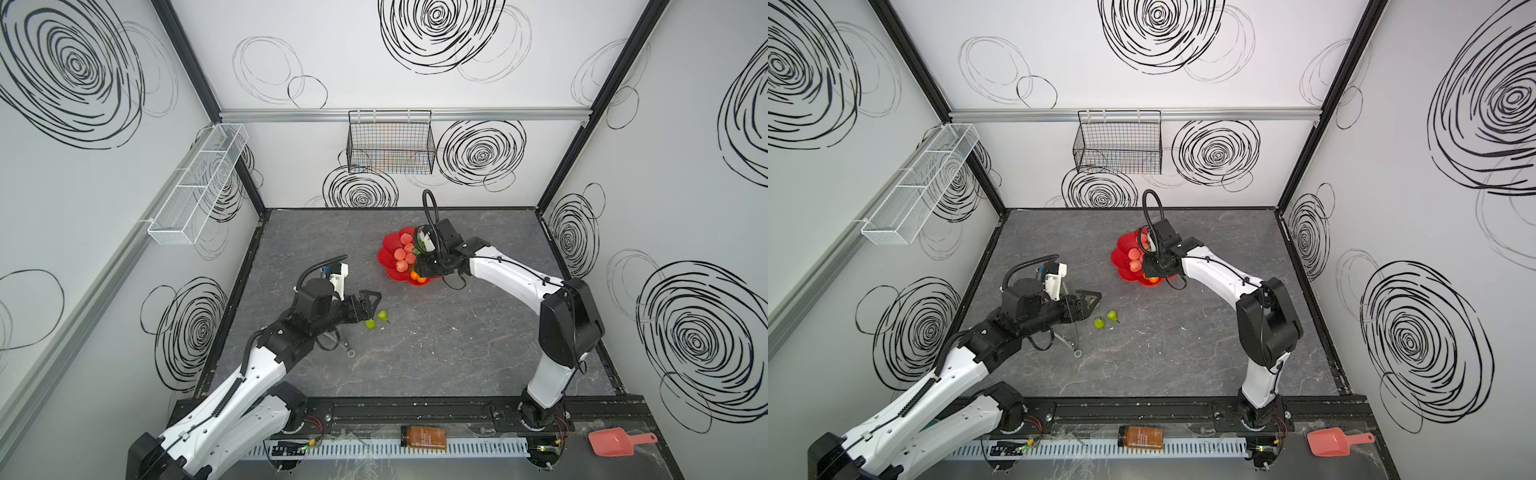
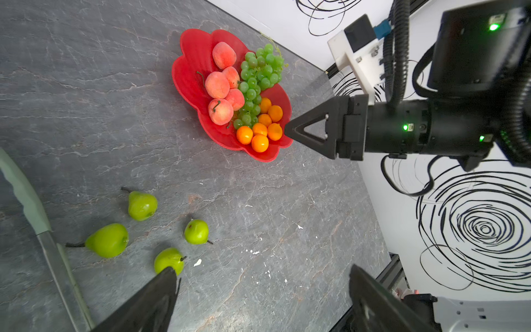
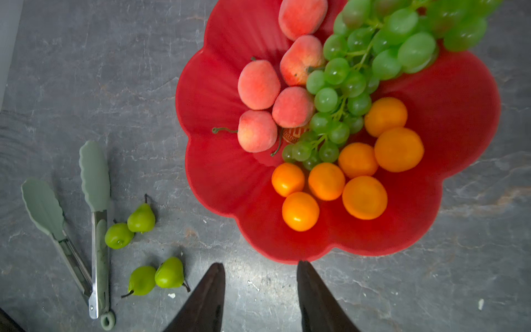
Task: Arrange fruit in a fruit bowl
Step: Place the fruit in the fruit bowl, then pick up the fruit from the center of the table.
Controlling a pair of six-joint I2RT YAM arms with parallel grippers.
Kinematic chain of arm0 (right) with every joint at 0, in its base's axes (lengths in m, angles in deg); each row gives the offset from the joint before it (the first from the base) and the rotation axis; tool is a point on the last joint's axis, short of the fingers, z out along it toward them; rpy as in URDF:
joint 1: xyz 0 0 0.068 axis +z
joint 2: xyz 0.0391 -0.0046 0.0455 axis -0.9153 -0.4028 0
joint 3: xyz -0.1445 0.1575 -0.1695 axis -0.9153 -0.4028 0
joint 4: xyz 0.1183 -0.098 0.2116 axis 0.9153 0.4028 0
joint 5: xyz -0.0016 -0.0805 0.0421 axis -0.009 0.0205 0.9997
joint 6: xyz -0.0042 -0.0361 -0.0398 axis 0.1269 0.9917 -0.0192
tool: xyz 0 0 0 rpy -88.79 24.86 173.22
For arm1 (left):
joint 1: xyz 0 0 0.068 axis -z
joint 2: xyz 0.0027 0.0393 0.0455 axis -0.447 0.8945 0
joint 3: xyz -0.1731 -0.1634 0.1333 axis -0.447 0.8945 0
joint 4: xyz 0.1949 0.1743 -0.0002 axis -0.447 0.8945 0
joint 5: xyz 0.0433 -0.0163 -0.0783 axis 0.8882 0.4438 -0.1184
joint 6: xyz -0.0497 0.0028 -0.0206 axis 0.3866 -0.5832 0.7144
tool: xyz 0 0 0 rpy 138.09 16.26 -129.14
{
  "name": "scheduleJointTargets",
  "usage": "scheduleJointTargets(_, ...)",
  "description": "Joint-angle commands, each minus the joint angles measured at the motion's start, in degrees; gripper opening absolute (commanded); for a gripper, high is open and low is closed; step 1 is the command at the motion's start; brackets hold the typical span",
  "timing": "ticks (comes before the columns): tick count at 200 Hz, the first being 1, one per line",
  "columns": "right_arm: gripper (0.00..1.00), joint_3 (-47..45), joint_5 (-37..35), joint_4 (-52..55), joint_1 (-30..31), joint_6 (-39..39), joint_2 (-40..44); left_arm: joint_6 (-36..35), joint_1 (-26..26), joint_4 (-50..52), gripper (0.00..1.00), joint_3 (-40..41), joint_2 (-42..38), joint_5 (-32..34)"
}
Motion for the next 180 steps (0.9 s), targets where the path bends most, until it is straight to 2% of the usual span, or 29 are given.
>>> scheduleJointTargets(1, 0.45, -2.16, -1.44, 0.74, 2.29, -0.61, 2.28, 0.77, -0.43, 2.83, 0.96, 1.71, -2.53, 1.62)
scheduleJointTargets(34, 0.46, -3.97, -2.48, 0.20, 6.71, -1.73, 2.40, 3.52, -0.43, 5.82, 0.96, 5.04, -6.95, 3.66)
scheduleJointTargets(78, 0.46, -4.00, -3.33, -0.51, 12.03, -2.57, -0.64, 6.66, -1.21, 8.24, 0.96, 9.26, -11.65, 3.14)
scheduleJointTargets(99, 0.47, -2.51, -2.59, -0.53, 13.87, -2.42, -3.24, 7.51, -3.54, 7.97, 0.96, 10.92, -13.09, 0.73)
scheduleJointTargets(131, 0.54, 0.42, -2.77, 0.23, 16.48, -1.27, -7.56, 7.99, -7.88, 7.46, 0.96, 12.11, -14.43, -3.14)
scheduleJointTargets(180, 0.54, 3.22, -0.98, -0.32, 17.68, -1.09, -12.18, 8.55, -12.77, 6.24, 0.96, 13.39, -15.23, -7.31)
